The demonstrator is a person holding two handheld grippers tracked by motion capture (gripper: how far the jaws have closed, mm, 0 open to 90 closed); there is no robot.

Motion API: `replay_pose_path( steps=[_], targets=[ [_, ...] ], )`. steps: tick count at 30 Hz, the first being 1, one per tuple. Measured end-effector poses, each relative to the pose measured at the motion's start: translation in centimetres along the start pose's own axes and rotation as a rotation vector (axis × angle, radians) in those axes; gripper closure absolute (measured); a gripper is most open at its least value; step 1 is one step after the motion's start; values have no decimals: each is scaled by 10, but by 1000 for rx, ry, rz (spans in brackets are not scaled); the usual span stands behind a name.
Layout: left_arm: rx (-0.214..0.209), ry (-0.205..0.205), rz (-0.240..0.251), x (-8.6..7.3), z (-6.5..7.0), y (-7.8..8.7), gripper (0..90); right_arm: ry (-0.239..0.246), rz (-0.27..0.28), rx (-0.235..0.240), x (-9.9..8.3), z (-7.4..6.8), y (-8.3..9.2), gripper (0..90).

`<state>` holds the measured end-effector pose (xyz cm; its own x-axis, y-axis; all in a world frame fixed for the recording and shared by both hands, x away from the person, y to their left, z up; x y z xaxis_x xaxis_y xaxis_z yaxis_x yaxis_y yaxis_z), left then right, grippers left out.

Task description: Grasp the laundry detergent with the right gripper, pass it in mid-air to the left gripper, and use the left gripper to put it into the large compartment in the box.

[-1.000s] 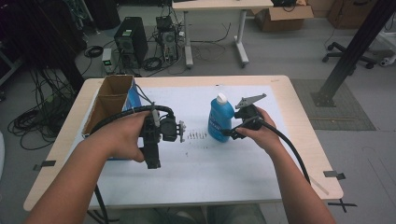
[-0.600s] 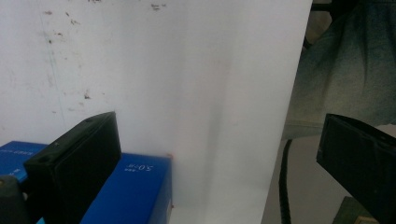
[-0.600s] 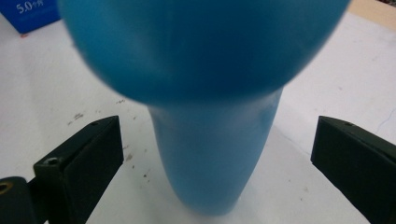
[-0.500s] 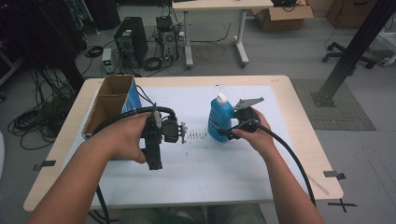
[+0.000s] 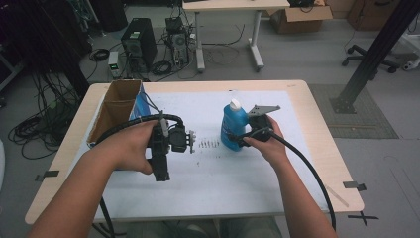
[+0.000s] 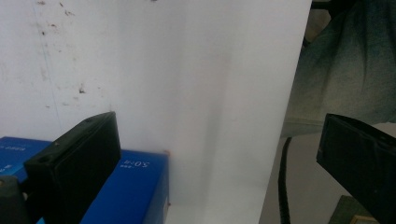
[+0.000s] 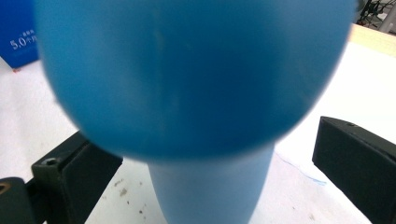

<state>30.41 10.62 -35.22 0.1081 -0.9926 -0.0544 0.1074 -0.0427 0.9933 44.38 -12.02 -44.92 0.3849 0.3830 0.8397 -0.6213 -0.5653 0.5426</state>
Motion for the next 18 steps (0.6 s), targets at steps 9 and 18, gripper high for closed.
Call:
replay_pose_path(
  steps=[9, 18],
  targets=[
    [-3, -6, 5, 0, 2, 0, 2, -10, 37, -21, -1, -4, -7, 18],
    [-5, -5, 7, -1, 2, -1, 2, -35, 64, -62, -8, -4, -10, 38]
  ],
)
Point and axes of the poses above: each handheld gripper's, and its own axes: y roughly backward along the jaws, x roughly out of its top, z roughly to its right, the point moved 7 cm from there along -y, roughly forward along the jaws, and after that the axes turned 10 degrees about -x, right-handed, at the moved point
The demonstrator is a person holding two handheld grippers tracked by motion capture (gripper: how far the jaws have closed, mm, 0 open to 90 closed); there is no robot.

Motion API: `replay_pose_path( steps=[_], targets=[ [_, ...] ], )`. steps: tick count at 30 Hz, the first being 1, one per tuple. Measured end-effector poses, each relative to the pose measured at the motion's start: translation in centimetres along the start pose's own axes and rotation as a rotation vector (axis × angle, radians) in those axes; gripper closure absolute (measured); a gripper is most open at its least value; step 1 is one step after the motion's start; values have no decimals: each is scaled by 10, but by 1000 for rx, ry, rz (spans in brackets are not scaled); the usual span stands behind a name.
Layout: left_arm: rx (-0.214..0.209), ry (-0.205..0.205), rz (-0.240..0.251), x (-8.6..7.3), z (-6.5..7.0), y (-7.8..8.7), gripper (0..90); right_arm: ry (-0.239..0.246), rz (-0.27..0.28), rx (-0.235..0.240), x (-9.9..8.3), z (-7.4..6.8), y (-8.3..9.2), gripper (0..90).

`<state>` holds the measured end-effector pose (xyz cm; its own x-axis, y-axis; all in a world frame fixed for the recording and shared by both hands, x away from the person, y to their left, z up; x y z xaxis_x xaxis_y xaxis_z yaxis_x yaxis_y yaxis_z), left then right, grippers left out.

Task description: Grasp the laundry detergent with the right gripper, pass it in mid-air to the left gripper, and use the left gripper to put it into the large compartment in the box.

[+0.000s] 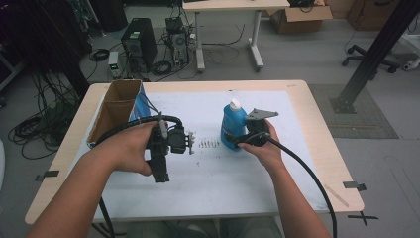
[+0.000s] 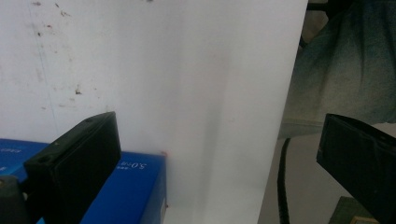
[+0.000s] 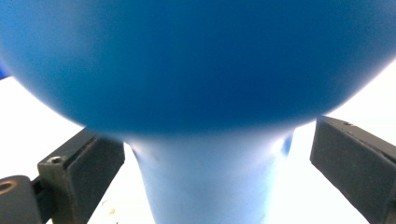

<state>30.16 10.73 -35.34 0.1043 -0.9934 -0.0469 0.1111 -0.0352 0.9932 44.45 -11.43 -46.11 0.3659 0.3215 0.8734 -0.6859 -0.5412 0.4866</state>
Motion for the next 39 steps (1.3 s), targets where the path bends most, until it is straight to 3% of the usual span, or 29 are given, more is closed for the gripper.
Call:
replay_pose_path(
  steps=[9, 39],
  targets=[
    [4, 0, -2, 0, 0, 1, 2, -13, 39, -7, -2, -1, 1, 106],
    [-6, 10, -10, 0, -2, -4, 3, 16, 62, -9, -3, -6, -2, 371]
  ],
)
Point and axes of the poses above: each handheld gripper's, and its own axes: y roughly backward along the jaws, x roughly out of its top, z roughly to its right, the point moved 7 cm from there along -y, roughly forward along the jaws, and after that the axes turned 10 degrees about -x, right-handed, at the moved point
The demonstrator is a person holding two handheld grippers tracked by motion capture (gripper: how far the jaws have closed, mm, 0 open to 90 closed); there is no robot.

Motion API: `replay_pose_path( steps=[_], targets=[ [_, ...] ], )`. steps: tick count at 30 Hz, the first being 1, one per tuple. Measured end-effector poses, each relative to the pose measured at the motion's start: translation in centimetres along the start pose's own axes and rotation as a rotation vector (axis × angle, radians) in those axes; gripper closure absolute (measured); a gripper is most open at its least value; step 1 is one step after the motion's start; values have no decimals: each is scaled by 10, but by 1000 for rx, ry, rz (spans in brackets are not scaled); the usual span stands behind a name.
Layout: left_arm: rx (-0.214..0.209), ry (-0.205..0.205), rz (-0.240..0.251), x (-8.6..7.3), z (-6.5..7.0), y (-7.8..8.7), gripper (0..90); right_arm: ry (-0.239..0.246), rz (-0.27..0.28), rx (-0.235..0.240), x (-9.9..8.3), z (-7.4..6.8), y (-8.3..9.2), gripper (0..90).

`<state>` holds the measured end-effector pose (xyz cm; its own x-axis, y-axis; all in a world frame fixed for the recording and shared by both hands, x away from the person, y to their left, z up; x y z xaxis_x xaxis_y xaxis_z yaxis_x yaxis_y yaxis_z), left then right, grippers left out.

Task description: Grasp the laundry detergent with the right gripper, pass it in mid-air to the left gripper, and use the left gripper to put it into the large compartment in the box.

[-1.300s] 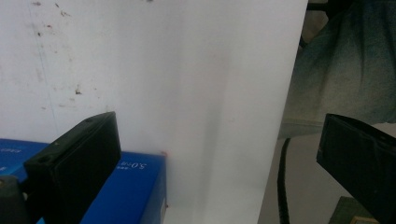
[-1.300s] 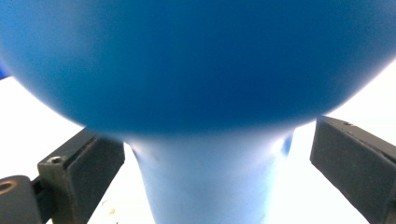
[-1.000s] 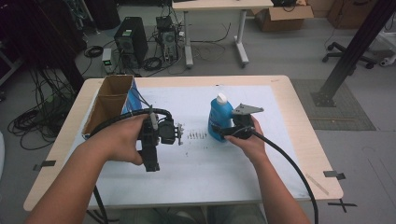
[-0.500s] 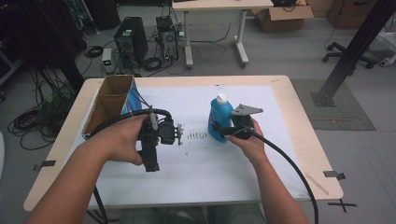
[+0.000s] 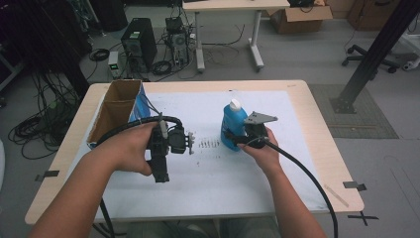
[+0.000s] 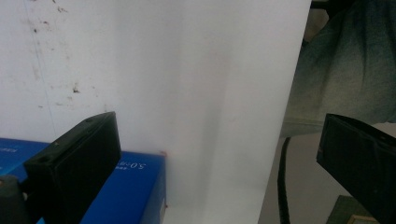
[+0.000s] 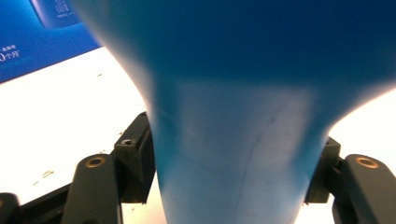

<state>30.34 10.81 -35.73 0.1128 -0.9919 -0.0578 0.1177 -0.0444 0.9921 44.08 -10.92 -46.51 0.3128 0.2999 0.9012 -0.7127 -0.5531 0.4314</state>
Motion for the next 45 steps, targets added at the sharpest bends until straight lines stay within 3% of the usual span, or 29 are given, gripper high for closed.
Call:
replay_pose_path(
  steps=[4, 15, 27, 30, 31, 33, 37, 38, 41, 42, 45],
  targets=[
    [2, -6, 4, 1, -1, 0, 2, 7, 13, -17, -1, 1, -1, 423],
    [4, -5, 13, 3, -2, 1, 2, 24, 13, -19, 0, 1, 0, 455],
    [-3, 8, 10, 3, -6, 1, 2, 92, 28, 48, 18, -5, 18, 456],
    [1, 2, 12, 5, -8, 4, 2, 128, 10, 84, 23, -8, 27, 456],
    [2, 3, 13, 6, -8, 5, 2, 160, 1, 112, 26, -11, 33, 456],
    [4, 0, 17, 7, -8, 8, 2, 171, 1, 127, 28, -13, 35, 457],
    [9, -6, 22, 10, -9, 13, 2, 209, -1, 209, 33, -23, 48, 456],
    [11, -8, 25, 11, -9, 15, 2, 234, -5, 253, 34, -29, 54, 456],
    [12, -12, 28, 13, -8, 17, 2, 250, -10, 292, 34, -35, 58, 456],
    [14, -14, 27, 13, -8, 18, 2, 262, -13, 334, 32, -41, 63, 456],
    [18, -16, 28, 14, -8, 23, 2, 278, -20, 362, 31, -46, 65, 456]
  ],
)
Point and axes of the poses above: each handheld gripper's, and its own axes: y roughly backward along the jaws, x roughly out of its top, z roughly to its right, the point moved 7 cm from there along -y, roughly forward along the jaws, and after that the axes turned 10 degrees about -x, right-handed, at the moved point
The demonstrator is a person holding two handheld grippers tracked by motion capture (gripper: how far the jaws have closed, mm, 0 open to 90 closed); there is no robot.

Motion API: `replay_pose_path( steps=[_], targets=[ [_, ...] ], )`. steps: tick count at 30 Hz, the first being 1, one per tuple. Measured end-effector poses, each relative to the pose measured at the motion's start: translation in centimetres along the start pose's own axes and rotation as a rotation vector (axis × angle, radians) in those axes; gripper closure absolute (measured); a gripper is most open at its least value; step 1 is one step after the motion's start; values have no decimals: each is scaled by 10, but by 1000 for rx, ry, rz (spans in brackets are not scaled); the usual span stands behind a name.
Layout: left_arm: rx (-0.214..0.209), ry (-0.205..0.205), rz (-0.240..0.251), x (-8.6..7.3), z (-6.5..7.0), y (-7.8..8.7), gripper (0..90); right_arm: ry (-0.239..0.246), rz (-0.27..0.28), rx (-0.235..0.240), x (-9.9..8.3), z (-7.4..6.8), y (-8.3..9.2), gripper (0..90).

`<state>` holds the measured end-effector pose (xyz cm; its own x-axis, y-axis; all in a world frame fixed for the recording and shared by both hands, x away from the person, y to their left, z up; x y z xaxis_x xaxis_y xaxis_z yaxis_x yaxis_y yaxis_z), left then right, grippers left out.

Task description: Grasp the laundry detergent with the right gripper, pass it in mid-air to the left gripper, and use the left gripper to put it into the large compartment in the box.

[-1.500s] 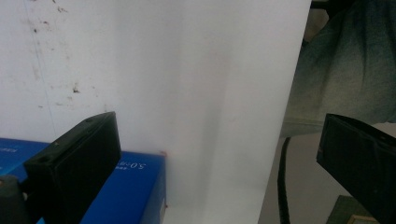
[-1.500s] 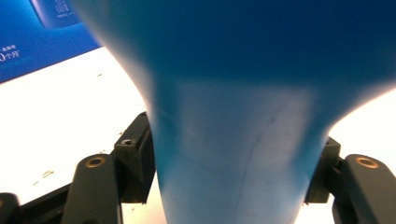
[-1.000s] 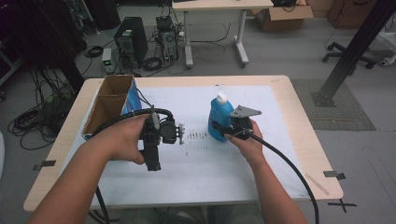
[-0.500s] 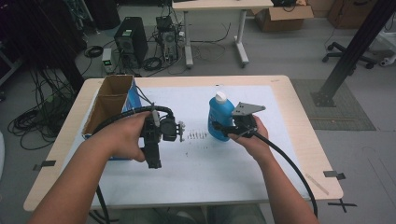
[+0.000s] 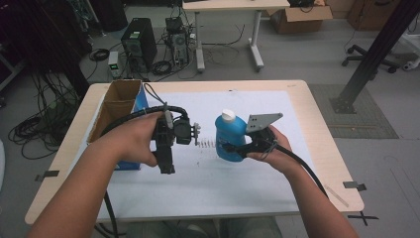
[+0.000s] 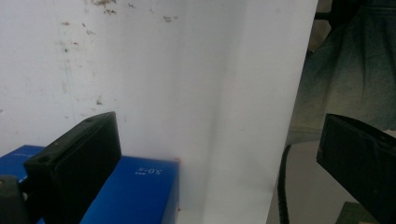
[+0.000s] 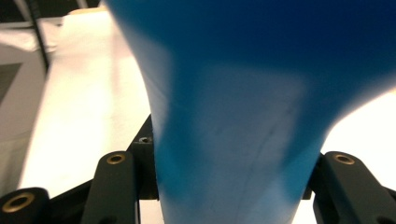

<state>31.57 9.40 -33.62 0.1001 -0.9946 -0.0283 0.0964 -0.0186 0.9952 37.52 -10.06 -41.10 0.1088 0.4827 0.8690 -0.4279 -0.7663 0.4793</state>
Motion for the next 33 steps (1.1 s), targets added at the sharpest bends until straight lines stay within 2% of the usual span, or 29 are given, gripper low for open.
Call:
replay_pose_path(
  steps=[1, 3, 9, 12, 14, 15, 22, 33],
  targets=[
    [2, -3, 1, 1, 0, 3, 2, 8, 2, 39, 0, -7, 0, 456],
    [4, -3, 2, 2, 0, 4, 2, 11, 5, 51, 1, -9, 0, 456],
    [5, -13, 12, 7, 2, 10, 2, 42, 19, 148, 0, -24, -3, 455],
    [5, -14, 12, 10, 3, 15, 2, 53, 18, 180, -1, -31, -5, 456],
    [5, -15, 11, 10, 3, 15, 2, 58, 19, 189, -1, -33, -6, 456],
    [6, -15, 9, 11, 3, 16, 2, 77, 20, 199, -1, -37, -8, 456],
    [8, -26, 6, 18, 2, 19, 2, 99, 26, 234, -1, -48, -15, 456],
    [-1, -44, 1, 30, 4, 18, 3, 112, 33, 270, 1, -65, -28, 456]
  ],
)
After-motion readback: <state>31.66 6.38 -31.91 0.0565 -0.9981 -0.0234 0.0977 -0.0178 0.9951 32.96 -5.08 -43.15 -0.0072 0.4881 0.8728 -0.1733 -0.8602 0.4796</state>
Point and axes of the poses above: each handheld gripper's, and its own axes: y roughly backward along the jaws, x roughly out of its top, z roughly to its right, the point moved 7 cm from there along -y, roughly forward along the jaws, and after that the axes turned 10 degrees about -x, right-handed, at the moved point
